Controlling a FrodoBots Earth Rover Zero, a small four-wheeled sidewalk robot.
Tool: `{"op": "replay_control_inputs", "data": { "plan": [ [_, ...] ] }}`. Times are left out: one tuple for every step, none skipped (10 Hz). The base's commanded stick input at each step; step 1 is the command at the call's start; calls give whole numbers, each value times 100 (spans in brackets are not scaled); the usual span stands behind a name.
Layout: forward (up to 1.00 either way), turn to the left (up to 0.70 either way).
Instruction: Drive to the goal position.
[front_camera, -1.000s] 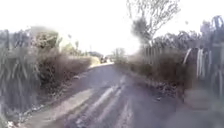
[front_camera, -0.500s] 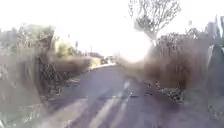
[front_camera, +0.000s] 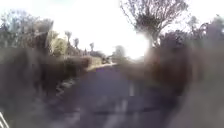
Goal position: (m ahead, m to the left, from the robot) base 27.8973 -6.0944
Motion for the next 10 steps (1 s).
{"op": "replay_control_inputs", "data": {
  "plan": [
    [100, 0],
    [100, 0],
    [100, 0],
    [100, 0],
    [100, 0],
    [100, 0],
    [100, 0],
    [100, 0],
    [100, 0],
    [100, 0]
  ]
}}
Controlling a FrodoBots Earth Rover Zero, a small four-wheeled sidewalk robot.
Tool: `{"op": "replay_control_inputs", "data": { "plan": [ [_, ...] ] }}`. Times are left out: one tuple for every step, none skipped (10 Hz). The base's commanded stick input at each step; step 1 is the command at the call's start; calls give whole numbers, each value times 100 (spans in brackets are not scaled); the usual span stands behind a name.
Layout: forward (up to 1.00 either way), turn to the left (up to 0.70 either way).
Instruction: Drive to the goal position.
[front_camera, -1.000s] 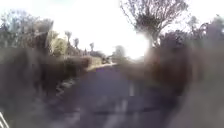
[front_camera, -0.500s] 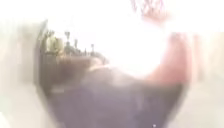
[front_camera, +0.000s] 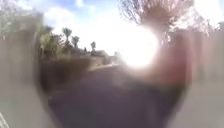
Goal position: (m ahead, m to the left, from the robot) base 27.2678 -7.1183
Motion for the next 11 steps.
{"op": "replay_control_inputs", "data": {
  "plan": [
    [100, 0],
    [100, 0],
    [100, 0],
    [100, 0],
    [100, 0],
    [100, 0],
    [100, 0],
    [100, 0],
    [100, 0],
    [100, 0],
    [100, 0]
  ]
}}
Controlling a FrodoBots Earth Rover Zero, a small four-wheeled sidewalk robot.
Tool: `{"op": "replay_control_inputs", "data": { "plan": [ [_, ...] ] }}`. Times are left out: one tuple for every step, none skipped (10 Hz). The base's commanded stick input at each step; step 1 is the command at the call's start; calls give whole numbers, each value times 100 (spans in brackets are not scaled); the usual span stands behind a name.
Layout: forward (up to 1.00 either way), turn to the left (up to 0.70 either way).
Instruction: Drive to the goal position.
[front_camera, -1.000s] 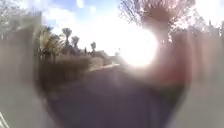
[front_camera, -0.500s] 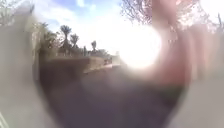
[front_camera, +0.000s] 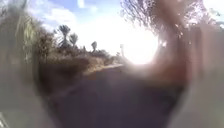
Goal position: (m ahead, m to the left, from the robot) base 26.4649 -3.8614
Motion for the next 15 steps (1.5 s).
{"op": "replay_control_inputs", "data": {
  "plan": [
    [100, 0],
    [100, 0],
    [100, 0],
    [100, 0],
    [100, 0],
    [100, 0],
    [100, 0],
    [100, 0],
    [100, 0],
    [100, 0],
    [100, 0],
    [100, 0],
    [100, 0],
    [100, 0],
    [100, 0]
  ]
}}
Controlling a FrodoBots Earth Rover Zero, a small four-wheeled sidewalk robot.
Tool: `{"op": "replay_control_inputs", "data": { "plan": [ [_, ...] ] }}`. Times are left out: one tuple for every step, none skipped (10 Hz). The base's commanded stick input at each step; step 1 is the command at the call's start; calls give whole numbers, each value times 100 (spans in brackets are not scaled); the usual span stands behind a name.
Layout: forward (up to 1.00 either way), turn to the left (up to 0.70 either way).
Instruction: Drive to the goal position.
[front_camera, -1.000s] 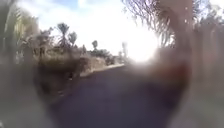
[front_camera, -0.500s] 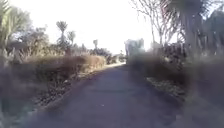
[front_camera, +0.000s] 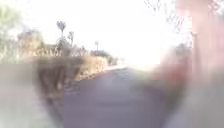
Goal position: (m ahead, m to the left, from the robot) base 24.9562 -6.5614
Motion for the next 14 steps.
{"op": "replay_control_inputs", "data": {
  "plan": [
    [100, 0],
    [100, -6],
    [100, -19],
    [100, -31],
    [100, -40],
    [100, -40],
    [100, -40],
    [100, -34],
    [100, -21],
    [100, -7],
    [100, 0],
    [100, 0],
    [100, 0],
    [100, 0]
  ]
}}
